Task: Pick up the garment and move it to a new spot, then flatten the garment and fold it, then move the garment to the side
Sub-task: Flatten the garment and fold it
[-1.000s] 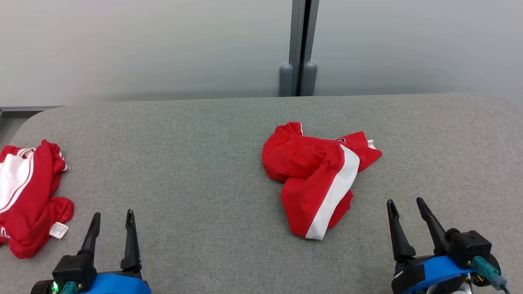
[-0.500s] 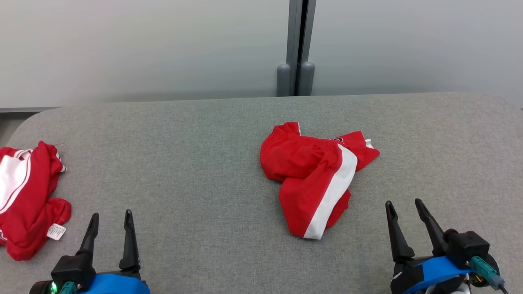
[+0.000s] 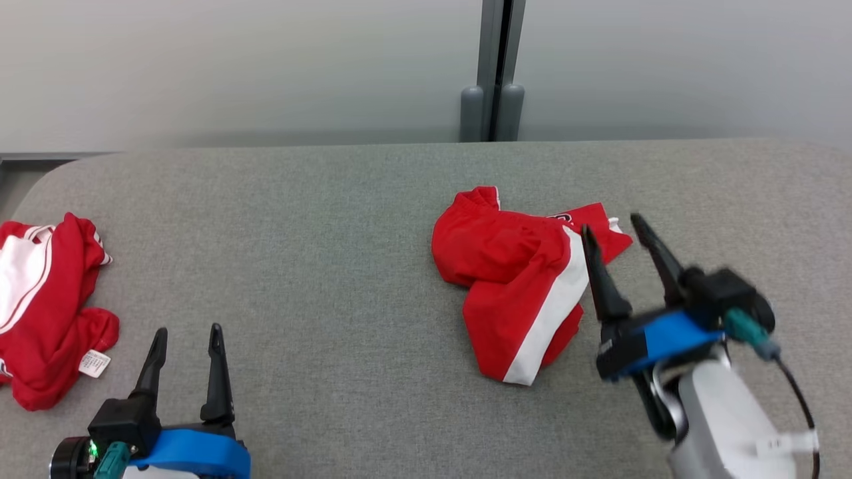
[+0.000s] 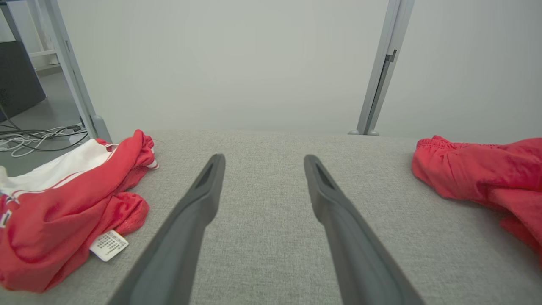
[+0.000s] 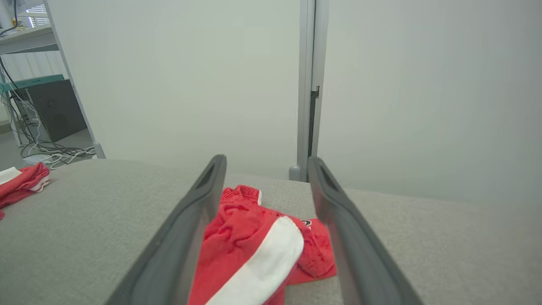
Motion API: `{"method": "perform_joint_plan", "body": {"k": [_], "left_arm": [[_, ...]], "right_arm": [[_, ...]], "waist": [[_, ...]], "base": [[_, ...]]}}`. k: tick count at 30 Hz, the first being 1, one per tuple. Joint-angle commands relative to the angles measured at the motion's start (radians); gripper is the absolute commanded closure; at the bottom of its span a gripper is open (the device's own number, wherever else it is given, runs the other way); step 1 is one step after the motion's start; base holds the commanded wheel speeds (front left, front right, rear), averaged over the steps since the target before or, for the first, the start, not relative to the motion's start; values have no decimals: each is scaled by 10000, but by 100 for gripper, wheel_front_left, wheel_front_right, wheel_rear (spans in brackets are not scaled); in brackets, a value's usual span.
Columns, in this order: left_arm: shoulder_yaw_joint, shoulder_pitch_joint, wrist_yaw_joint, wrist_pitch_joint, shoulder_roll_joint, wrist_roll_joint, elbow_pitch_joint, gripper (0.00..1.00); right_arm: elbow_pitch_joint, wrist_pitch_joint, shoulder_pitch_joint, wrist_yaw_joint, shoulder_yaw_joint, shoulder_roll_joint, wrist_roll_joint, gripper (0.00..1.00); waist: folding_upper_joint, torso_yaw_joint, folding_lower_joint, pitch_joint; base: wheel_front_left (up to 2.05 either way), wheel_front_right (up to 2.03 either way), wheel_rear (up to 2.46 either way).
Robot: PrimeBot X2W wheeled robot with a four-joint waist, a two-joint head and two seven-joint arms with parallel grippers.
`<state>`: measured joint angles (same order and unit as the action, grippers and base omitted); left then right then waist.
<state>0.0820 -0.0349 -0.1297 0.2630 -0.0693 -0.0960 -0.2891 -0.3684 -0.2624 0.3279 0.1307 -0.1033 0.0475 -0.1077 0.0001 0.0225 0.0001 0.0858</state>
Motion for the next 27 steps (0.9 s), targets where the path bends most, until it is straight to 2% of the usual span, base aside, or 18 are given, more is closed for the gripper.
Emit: {"method": "perform_joint_plan", "body": {"k": [1,5,9,15,19,24,26,27], "left_arm": [[-55,-226,-14,27,-36,-20,61,0],[-132,-415,-13,27,-67,-70,93,0],[-166,-593,-13,27,-95,-100,139,0],[-182,-784,-14,27,-99,-145,224,0],[-264,-875,-14,27,-77,-142,212,0],[-311,-1009,-14,27,-59,-152,239,0],[-278,-1041,-14,27,-53,-146,253,0],[-261,-1070,-14,27,-50,-145,260,0]], "right_arm": [[-181,-37,620,1,-11,56,21,0],[-1488,-35,1928,1,26,61,309,0],[-3453,5,3013,1,184,53,598,0],[-5870,537,3959,1,227,54,879,0],[-7028,659,4120,1,215,53,537,0],[-7670,816,4043,1,-564,48,-1015,0],[-7668,832,3956,3,-1002,50,-1553,100],[-7583,680,3956,3,-1156,51,-1729,100]], "waist": [[-1,111,-1,147],[-1,262,-1,409],[-1,376,-1,648],[-1,439,-1,943],[-1,480,-1,1054],[-1,510,-1,1183],[-1,488,-1,1210],[-1,475,-1,1216]], "base": [[0,0,0],[0,0,0],[0,0,0],[0,0,0],[0,0,0],[0,0,0],[0,0,0],[0,0,0]]}}
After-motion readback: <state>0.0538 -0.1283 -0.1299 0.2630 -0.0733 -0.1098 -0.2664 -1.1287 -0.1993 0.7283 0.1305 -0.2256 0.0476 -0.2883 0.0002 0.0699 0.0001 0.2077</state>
